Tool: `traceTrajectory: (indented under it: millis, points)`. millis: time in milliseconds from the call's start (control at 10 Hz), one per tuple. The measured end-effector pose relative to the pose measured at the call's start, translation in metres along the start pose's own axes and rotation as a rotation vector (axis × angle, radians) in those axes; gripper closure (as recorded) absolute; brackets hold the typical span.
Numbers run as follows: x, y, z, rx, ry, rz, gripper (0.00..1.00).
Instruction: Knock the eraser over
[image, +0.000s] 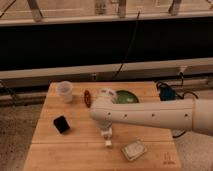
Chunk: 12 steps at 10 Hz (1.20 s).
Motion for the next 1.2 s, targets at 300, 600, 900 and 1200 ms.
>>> traceTrajectory:
  millis: [300,600,900,1200]
  points:
    - [-0.002,0.001,0.01,-0.001,-0.016,-0.021,0.95]
    - [-0.006,0.001,0.018,-0.002,-0.033,-0.039,0.95]
    - [-0.018,-0.007,0.028,0.0,-0.052,-0.079,0.95]
    - [-0.027,-0.012,0.034,0.0,-0.064,-0.108,0.95]
